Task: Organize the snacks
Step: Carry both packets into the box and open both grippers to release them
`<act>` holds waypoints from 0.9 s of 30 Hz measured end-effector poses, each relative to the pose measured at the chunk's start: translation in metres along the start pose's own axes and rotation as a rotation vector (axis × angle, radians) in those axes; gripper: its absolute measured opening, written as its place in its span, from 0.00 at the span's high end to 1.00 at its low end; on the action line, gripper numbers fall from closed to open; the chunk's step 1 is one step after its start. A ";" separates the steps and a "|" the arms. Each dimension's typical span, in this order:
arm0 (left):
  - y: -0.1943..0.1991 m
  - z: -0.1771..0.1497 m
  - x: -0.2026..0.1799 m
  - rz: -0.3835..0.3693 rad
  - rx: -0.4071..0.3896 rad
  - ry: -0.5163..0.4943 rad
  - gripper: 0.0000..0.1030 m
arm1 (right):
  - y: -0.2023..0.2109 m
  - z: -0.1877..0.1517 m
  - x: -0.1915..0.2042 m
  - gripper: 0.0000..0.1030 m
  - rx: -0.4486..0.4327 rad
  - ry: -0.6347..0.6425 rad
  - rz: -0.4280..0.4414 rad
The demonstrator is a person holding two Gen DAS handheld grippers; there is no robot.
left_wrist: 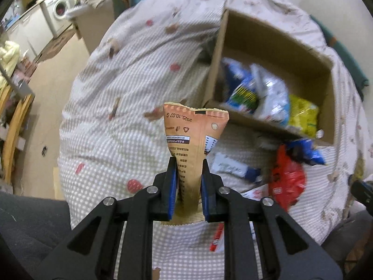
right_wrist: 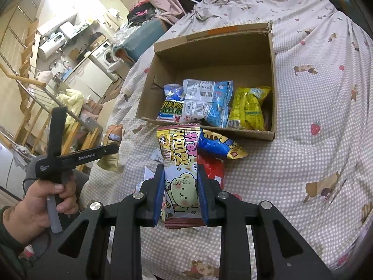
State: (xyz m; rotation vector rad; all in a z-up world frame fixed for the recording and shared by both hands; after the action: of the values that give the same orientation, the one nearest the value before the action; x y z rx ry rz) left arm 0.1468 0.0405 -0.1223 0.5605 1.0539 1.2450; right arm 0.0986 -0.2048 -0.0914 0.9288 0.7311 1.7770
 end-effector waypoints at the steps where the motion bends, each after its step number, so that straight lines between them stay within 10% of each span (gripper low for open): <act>1: 0.005 0.003 -0.005 -0.015 -0.019 -0.010 0.86 | 0.002 0.001 -0.001 0.74 -0.007 -0.005 0.002; 8: 0.039 0.038 -0.042 -0.081 -0.122 -0.142 0.86 | 0.013 0.014 -0.014 0.74 -0.066 -0.089 0.021; 27: -0.005 0.119 -0.082 -0.134 -0.096 -0.210 0.86 | -0.016 0.106 -0.036 0.73 -0.157 -0.179 -0.014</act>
State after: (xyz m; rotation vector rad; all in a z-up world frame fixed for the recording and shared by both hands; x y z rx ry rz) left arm 0.2561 -0.0155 -0.0455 0.5258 0.8371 1.0880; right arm 0.2045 -0.2255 -0.0581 0.9586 0.4758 1.6871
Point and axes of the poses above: each gripper's, at about its wrist camera, not at the fingertips, and y roughly against the way its jaws point, x to its left, z to its top, the point moved 6 cm from there along -y, roughly the way its jaws point, and after that the axes turned 15 degrees about -z, right-handed, at the moved point
